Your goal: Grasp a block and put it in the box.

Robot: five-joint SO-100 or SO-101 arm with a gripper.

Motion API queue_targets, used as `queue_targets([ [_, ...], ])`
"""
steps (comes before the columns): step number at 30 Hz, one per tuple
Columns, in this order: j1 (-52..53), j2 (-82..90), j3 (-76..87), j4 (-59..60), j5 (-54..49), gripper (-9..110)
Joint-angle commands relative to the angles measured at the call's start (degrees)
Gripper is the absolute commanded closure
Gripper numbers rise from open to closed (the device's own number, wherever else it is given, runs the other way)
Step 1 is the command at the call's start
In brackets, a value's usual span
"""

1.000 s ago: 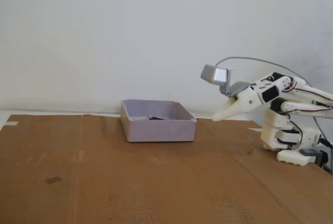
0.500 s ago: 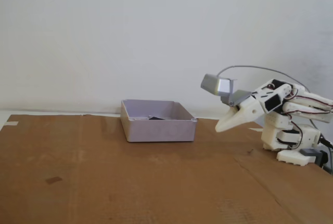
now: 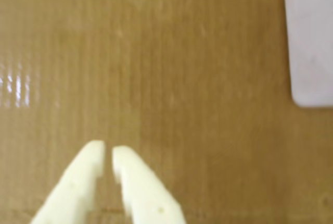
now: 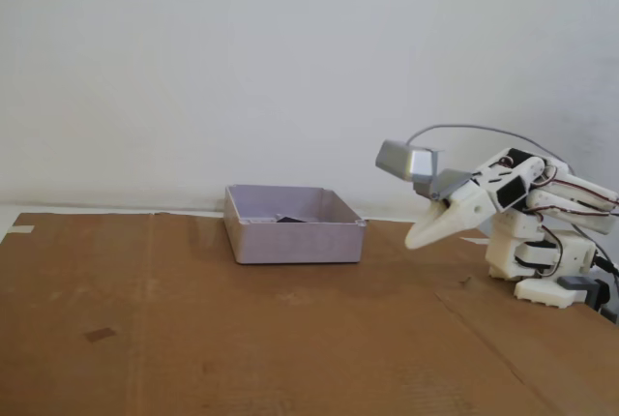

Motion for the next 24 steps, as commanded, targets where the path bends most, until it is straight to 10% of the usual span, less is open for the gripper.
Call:
queue_targets([
  [1,-0.09,3.69,2.46,4.31,-0.44,101],
  [24,0.18,3.78,2.37,25.84,-4.57,102],
])
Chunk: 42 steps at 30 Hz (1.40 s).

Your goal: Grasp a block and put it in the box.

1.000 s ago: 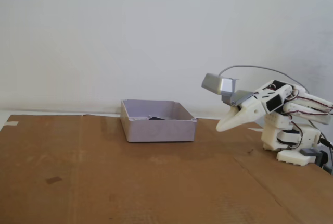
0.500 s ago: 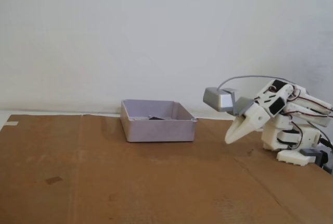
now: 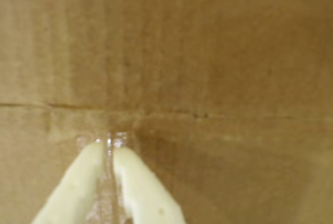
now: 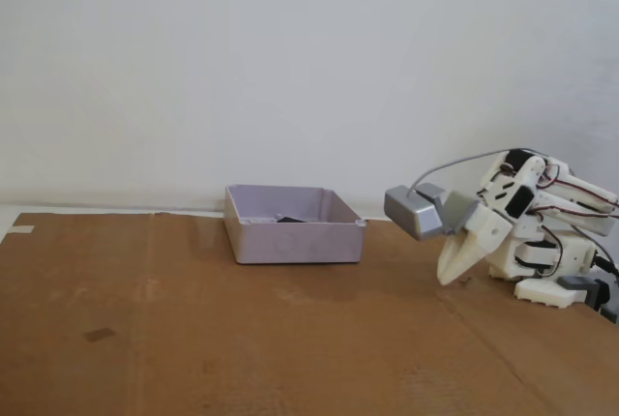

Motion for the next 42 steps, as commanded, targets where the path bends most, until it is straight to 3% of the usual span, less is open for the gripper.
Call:
queue_targets([
  [1,0.26,2.64,2.37,2.9,0.0,102],
  [19,0.09,2.72,2.37,11.87,-3.34,102],
  [42,-0.79,2.72,2.37,12.04,-3.6,102],
])
